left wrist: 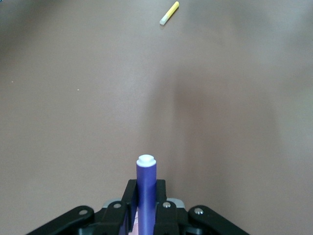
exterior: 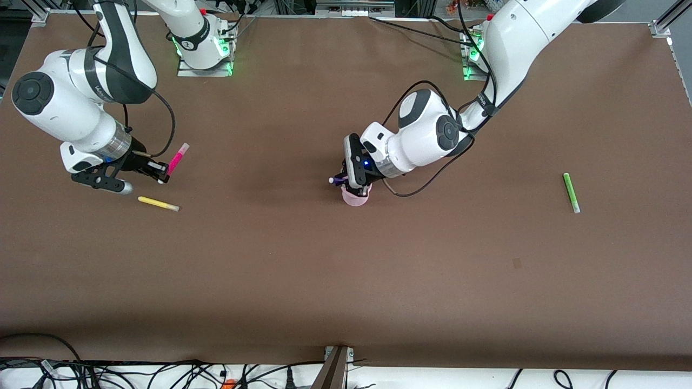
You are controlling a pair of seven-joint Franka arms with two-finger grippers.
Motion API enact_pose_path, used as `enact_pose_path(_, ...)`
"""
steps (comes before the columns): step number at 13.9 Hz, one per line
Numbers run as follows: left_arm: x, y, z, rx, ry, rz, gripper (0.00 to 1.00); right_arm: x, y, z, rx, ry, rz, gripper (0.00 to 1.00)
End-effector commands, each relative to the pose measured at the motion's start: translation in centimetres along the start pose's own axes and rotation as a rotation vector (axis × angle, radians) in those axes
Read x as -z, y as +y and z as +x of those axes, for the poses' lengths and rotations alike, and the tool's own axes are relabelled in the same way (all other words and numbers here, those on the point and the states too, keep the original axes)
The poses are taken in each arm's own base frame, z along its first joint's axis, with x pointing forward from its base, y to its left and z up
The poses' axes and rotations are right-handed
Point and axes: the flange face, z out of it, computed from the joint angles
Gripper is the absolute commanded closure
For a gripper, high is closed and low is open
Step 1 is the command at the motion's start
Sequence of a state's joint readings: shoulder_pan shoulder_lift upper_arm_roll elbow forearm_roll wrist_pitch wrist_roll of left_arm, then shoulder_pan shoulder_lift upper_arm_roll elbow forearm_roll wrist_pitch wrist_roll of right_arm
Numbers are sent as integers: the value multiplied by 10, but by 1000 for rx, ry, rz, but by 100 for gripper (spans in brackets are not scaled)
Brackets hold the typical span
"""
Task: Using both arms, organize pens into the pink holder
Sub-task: 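Carry the purple marker with the left gripper into the pink cup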
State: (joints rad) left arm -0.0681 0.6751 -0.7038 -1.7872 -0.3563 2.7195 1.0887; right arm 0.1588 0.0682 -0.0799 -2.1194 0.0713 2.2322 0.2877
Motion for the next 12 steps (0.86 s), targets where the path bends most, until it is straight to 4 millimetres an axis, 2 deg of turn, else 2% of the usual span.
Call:
enact_pose_path(1,6,-2,4,-20,21,13,0,2,1,-2,-13,4,-5,100)
enact_pose_path(3,12,-6,2,-17,25,18,0,2,1,-2,-13,4,-5,100)
enact_pose_path(6,53,-11,20,-30,41,69,0,5,-5,-3,-19,11,-1,100)
enact_pose_path(9,106,-35,8,65,-6,47,0,26,-60,-8,-125,49,29,100)
enact_pose_path(12,146,-44,-14,186,-103,-27,0,53,-130,-17,-201,121,48,100)
